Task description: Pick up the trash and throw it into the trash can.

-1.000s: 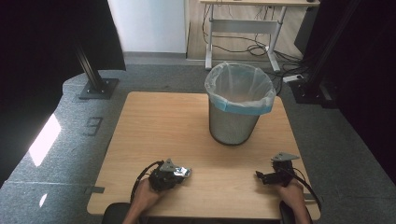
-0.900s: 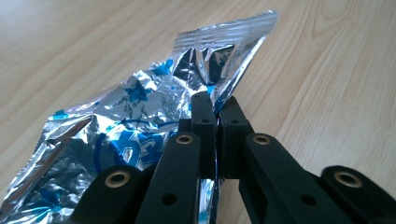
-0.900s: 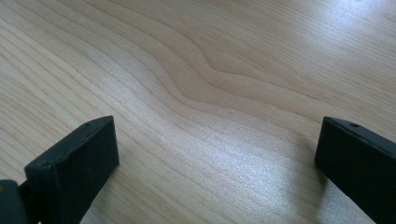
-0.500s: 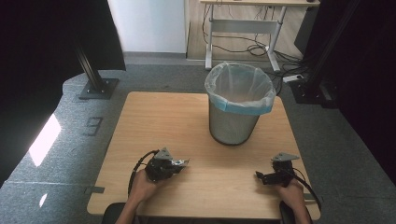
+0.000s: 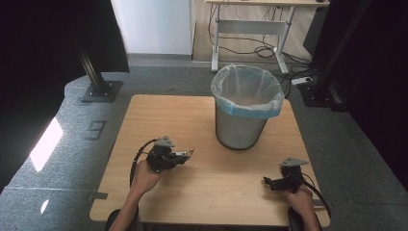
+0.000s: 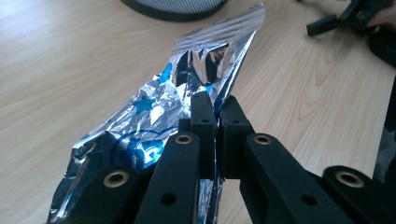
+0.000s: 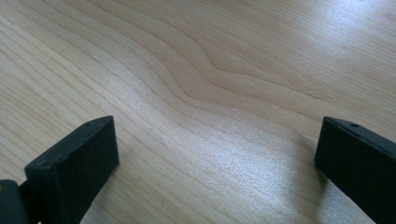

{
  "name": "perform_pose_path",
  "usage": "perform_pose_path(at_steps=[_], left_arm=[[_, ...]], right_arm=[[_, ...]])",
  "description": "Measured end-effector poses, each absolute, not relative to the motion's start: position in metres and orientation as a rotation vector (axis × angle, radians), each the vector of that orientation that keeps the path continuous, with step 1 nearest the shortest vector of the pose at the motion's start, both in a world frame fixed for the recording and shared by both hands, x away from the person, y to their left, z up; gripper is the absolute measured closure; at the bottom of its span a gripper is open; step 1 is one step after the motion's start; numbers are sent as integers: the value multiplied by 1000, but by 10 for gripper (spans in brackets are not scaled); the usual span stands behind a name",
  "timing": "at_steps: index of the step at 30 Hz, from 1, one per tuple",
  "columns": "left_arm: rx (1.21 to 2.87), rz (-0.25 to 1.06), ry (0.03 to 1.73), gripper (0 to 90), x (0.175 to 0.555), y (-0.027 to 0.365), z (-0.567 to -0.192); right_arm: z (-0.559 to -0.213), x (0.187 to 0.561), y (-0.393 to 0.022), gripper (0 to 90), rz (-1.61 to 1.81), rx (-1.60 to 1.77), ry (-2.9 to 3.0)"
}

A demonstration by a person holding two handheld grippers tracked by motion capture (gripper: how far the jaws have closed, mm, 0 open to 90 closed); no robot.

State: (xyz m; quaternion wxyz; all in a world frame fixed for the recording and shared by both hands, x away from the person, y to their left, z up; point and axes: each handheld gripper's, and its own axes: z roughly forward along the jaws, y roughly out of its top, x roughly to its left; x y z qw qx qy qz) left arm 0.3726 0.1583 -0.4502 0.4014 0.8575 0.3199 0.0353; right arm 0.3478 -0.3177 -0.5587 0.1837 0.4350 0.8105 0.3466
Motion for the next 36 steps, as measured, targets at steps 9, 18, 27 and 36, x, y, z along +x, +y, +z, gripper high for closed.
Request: perform_pose_path(at_steps=[9, 18, 27, 36], left_arm=[[2154, 129, 806, 869, 385, 159, -422], [2156, 179, 782, 868, 396, 155, -391], [2127, 185, 777, 868, 413, 152, -358], [2123, 203, 772, 867, 429, 147, -325]], right_arm=[[-559, 348, -318, 0, 976, 1225, 2287], [-559, 348, -318, 0, 975, 1225, 2288], [-559, 348, -318, 0, 975, 1226, 2287], [-558, 348, -318, 0, 974, 1226, 2289]])
